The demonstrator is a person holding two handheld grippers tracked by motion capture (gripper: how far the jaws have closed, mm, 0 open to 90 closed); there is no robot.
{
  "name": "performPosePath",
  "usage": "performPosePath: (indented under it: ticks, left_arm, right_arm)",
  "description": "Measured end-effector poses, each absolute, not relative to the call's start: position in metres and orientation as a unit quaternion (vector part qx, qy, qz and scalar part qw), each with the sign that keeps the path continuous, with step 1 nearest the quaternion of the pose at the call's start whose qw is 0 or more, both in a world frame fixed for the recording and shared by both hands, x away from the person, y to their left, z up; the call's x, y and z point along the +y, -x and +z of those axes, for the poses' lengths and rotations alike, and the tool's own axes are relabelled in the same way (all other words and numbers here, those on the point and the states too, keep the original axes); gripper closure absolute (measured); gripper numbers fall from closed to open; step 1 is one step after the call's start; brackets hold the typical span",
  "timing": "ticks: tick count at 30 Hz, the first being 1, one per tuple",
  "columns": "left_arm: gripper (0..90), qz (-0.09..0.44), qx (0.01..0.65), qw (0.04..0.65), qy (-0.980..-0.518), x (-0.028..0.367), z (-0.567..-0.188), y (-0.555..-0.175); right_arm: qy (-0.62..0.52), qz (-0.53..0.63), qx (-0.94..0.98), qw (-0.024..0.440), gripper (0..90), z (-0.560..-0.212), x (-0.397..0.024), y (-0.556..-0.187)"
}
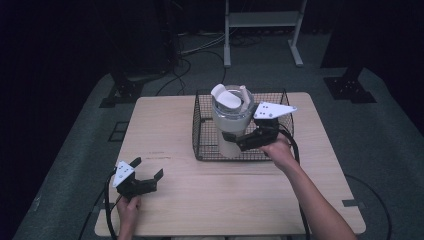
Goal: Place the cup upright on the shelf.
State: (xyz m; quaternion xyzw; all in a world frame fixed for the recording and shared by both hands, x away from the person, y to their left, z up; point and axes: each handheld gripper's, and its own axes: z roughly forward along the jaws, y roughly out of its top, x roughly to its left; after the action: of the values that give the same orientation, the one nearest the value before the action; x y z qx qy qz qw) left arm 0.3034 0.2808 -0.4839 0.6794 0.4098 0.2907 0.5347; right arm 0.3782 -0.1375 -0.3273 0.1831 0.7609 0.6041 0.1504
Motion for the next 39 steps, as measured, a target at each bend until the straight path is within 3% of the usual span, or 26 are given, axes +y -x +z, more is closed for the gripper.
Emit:
performPosePath:
  ticks: [24, 39]
  left_arm:
    - [0.0, 0.288, 0.411, 0.538, -0.677, 0.282, -0.484, -0.303]
    - [0.0, 0.289, 0.41, 0.537, -0.678, 0.282, -0.484, -0.303]
  right_arm:
    - [-0.216, 0.586, 0.766, 0.153, 8.5, -0.328, -0.117, -0.449]
    - [-0.238, 0.571, 0.772, 0.146, 8.4, -0.352, -0.113, -0.478]
